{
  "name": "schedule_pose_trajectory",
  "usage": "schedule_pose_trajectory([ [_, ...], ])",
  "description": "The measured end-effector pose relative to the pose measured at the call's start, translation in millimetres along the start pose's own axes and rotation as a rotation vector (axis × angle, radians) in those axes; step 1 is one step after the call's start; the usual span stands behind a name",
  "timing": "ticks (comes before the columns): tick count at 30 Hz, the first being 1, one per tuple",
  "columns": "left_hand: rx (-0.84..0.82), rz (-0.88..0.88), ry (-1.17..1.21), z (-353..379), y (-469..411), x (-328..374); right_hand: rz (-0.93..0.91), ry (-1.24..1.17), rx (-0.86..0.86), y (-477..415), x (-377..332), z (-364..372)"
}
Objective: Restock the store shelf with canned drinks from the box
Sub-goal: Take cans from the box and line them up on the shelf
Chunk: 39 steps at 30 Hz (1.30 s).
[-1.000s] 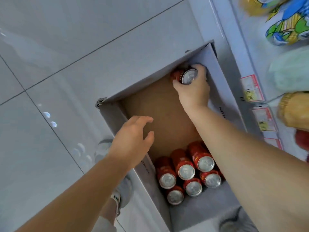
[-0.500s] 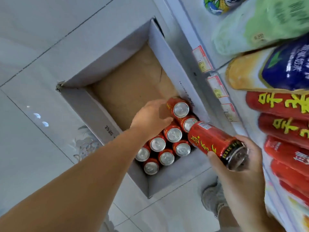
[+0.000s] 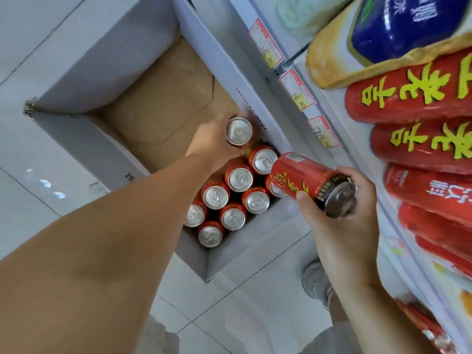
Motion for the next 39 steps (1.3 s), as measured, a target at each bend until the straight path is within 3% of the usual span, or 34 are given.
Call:
schedule_pose_trajectory([
  [6,0.077,-0.065,0.116,-113.7,114.8,43.9,-0.061,0.051,-0.097,47.9,-80.2,-26.8],
  [13,0.193,0.074,0.140,-283.3,283.9,199.6,-0.266,0.037,-0.149,168.6,-259.7,-110.5],
  [17,0.216,0.347,0.115,-374.9,386.3,315.6,-0.390,0.019,-0.077,257.7,-366.4,-191.6],
  [22,0.178,0.700,0.134,-453.1,491.3,443.7,-0.533,-0.135,0.076,360.9,-449.8,-303.1],
  [25,0.132,0.885,0.102,-466.2,546.2,513.8,-0.622,-0.288,0.156,411.6,-472.3,-371.5],
  [28,0.107,1.054,0.086,-453.2,594.7,579.8,-0.657,-0.388,0.427,448.2,-475.3,-443.6],
  [32,0.067,1.169,0.118,-405.1,635.8,637.5,-0.721,-0.487,0.663,474.9,-456.2,-536.6],
  [35,0.074,1.210,0.190,-372.4,657.3,671.2,-0.764,-0.437,0.738,479.1,-451.0,-603.4],
  [39,0.121,1.224,0.258,-340.6,672.9,717.6,-0.758,-0.267,0.682,445.4,-471.3,-671.1],
])
Point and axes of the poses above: each hand's wrist, its own y-axis away from the middle knuckle, its own z-axis out of the palm, x = y × z, the point moved 6 cm from there along -y, towards the middle knuckle
